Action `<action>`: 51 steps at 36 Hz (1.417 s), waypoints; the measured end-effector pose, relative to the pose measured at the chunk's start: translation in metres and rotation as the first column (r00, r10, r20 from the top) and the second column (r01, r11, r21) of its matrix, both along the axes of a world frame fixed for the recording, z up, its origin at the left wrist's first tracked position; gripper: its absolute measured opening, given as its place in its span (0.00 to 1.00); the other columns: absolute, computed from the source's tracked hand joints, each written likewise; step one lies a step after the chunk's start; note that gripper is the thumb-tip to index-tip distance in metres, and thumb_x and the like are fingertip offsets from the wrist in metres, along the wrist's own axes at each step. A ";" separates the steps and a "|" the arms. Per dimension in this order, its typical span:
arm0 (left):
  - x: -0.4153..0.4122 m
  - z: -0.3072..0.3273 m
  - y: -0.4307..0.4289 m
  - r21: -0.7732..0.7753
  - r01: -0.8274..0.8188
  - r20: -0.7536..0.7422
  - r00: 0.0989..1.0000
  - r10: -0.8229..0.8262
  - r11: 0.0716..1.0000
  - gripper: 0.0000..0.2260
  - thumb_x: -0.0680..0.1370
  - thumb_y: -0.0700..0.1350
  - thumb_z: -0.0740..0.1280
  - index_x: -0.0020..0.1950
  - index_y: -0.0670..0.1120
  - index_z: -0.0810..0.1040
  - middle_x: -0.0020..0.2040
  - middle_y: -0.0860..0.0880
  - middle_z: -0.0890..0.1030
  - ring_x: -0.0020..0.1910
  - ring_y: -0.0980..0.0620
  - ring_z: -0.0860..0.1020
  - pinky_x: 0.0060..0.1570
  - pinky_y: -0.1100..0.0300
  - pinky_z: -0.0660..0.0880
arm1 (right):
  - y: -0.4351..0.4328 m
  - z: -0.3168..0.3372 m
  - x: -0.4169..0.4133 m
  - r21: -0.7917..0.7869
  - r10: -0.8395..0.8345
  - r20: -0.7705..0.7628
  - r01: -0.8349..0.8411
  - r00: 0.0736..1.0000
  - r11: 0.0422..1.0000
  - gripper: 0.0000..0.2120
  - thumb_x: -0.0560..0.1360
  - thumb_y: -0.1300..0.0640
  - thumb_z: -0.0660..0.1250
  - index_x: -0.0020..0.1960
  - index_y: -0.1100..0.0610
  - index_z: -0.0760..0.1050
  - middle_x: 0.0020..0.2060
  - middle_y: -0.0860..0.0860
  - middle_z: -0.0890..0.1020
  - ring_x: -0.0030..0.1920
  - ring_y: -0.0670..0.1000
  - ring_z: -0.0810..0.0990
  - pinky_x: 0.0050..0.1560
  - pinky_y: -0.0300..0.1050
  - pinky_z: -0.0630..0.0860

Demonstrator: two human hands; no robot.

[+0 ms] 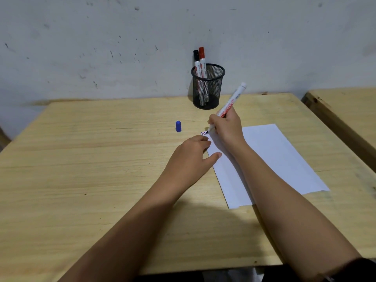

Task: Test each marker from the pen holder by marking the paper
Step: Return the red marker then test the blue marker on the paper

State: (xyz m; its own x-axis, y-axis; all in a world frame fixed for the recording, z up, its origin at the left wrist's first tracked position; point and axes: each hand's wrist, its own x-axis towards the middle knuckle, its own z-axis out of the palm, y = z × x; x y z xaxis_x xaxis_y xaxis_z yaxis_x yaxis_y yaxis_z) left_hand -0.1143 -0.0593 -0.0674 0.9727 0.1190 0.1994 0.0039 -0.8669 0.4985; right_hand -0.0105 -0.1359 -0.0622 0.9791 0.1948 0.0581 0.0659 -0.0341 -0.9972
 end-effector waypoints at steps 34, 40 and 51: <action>0.043 0.032 0.062 -0.017 -0.160 -0.050 0.986 0.159 0.987 0.09 0.75 0.36 0.60 0.43 0.37 0.80 0.45 0.41 0.81 0.45 0.46 0.80 0.42 0.58 0.72 | -0.052 0.069 0.005 0.636 0.124 -0.155 0.003 0.980 0.771 0.07 0.70 0.71 0.69 0.40 0.60 0.75 0.38 0.55 0.80 0.39 0.48 0.81 0.43 0.35 0.80; 0.049 0.064 0.043 -0.732 -0.016 0.174 0.962 0.210 0.681 0.03 0.74 0.38 0.69 0.46 0.41 0.83 0.41 0.47 0.82 0.39 0.57 0.79 0.42 0.70 0.73 | -0.050 0.074 0.003 0.607 0.141 -0.113 -0.043 0.984 0.794 0.07 0.70 0.70 0.69 0.40 0.60 0.75 0.36 0.54 0.82 0.38 0.47 0.82 0.44 0.36 0.81; 0.053 0.087 0.015 -0.969 0.131 0.166 0.973 0.160 0.208 0.03 0.74 0.37 0.69 0.44 0.42 0.81 0.43 0.47 0.83 0.40 0.57 0.82 0.44 0.70 0.78 | -0.045 0.089 -0.008 0.596 0.198 -0.030 -0.141 0.980 0.791 0.08 0.70 0.71 0.68 0.41 0.60 0.75 0.38 0.55 0.82 0.39 0.47 0.84 0.48 0.37 0.81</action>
State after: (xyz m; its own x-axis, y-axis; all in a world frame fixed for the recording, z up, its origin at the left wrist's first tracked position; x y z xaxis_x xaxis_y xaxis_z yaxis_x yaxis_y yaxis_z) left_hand -0.0617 -0.0440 0.0194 0.9243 0.3726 0.0826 -0.2046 0.3011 0.9314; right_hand -0.0181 -0.1809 0.0266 0.9401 0.3140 0.1329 -0.0721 0.5639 -0.8227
